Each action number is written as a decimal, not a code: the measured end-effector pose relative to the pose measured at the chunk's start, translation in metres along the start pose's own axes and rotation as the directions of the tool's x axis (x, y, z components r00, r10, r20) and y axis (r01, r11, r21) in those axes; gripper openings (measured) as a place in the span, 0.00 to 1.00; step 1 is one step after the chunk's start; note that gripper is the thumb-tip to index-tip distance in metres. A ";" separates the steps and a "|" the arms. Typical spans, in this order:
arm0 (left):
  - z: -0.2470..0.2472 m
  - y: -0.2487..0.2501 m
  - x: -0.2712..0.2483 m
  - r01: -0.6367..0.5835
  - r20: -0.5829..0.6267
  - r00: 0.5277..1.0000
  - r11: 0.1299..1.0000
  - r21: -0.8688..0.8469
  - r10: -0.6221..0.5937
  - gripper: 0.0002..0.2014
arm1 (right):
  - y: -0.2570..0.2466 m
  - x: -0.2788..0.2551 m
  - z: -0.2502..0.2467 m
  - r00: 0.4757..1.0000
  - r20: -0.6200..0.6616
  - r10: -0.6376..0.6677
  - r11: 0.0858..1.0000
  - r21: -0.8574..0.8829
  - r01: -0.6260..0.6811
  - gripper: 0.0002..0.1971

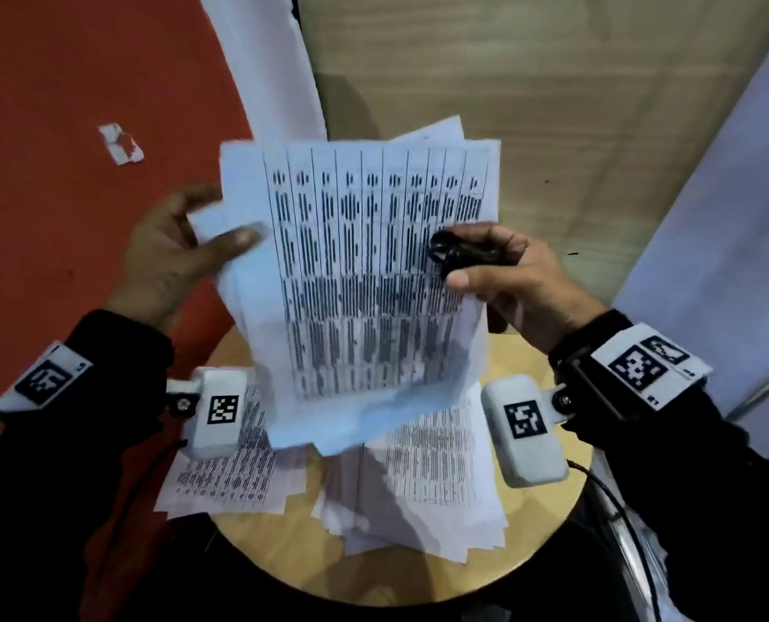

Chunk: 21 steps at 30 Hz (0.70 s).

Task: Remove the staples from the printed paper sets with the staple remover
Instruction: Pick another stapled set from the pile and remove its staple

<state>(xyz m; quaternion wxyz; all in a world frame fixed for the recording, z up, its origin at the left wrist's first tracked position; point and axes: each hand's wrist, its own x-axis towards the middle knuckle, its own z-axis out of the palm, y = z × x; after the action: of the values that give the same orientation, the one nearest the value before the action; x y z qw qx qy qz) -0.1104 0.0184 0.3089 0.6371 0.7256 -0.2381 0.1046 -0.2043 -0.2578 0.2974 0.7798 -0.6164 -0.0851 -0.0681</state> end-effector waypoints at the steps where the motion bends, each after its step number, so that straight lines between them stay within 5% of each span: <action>1: -0.001 -0.009 -0.006 0.050 -0.019 0.999 0.996 -0.069 -0.051 0.30 | 0.002 0.002 0.003 1.000 -0.022 0.002 0.999 0.034 -0.001 0.26; 3: 0.006 -0.023 -0.022 0.149 -0.020 0.988 0.984 -0.098 -0.152 0.32 | 0.011 0.006 0.012 0.997 -0.077 0.029 0.994 0.106 -0.021 0.24; 5: 0.019 -0.036 -0.037 0.210 -0.039 0.976 0.976 -0.061 -0.213 0.14 | 0.021 0.010 0.022 0.990 -0.124 0.065 0.984 0.174 -0.043 0.22; 7: 0.016 -0.055 -0.042 0.242 -0.149 0.959 0.970 -0.001 -0.239 0.09 | 0.038 0.017 0.023 0.978 -0.172 0.120 0.986 0.136 -0.097 0.23; 8: 0.009 -0.067 -0.039 0.255 -0.204 0.947 0.967 0.015 -0.247 0.10 | 0.047 0.019 0.022 0.969 -0.196 0.151 0.987 0.074 -0.139 0.22; 11: -0.033 -0.111 -0.023 0.399 -0.359 0.876 0.903 0.160 -0.324 0.33 | 0.085 0.019 0.006 0.927 -0.260 0.269 0.937 -0.153 -0.315 0.15; 13: -0.055 -0.139 -0.022 0.512 -0.395 0.834 0.806 0.298 -0.384 0.36 | 0.119 0.010 -0.011 0.867 -0.223 0.445 0.837 -0.240 -0.492 0.12; 15: -0.067 -0.165 -0.028 0.555 -0.381 0.826 0.723 0.412 -0.416 0.28 | 0.154 -0.004 -0.025 0.742 -0.158 0.652 0.630 -0.431 -0.646 0.08; 18: -0.072 -0.206 -0.042 0.600 -0.330 0.799 0.625 0.499 -0.503 0.22 | 0.200 -0.021 -0.036 0.554 -0.114 0.825 0.316 -0.719 -0.619 0.07; 21: -0.075 -0.239 -0.045 0.620 -0.261 0.756 0.530 0.578 -0.601 0.23 | 0.235 -0.029 -0.044 0.505 -0.169 0.846 0.207 -0.770 -0.604 0.11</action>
<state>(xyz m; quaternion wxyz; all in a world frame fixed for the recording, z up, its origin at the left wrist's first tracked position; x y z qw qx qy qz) -0.0239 0.1188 0.0917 0.3530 0.9305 0.0896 -0.0401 -0.1804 -0.2460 0.0578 0.3600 -0.8429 0.1418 0.3739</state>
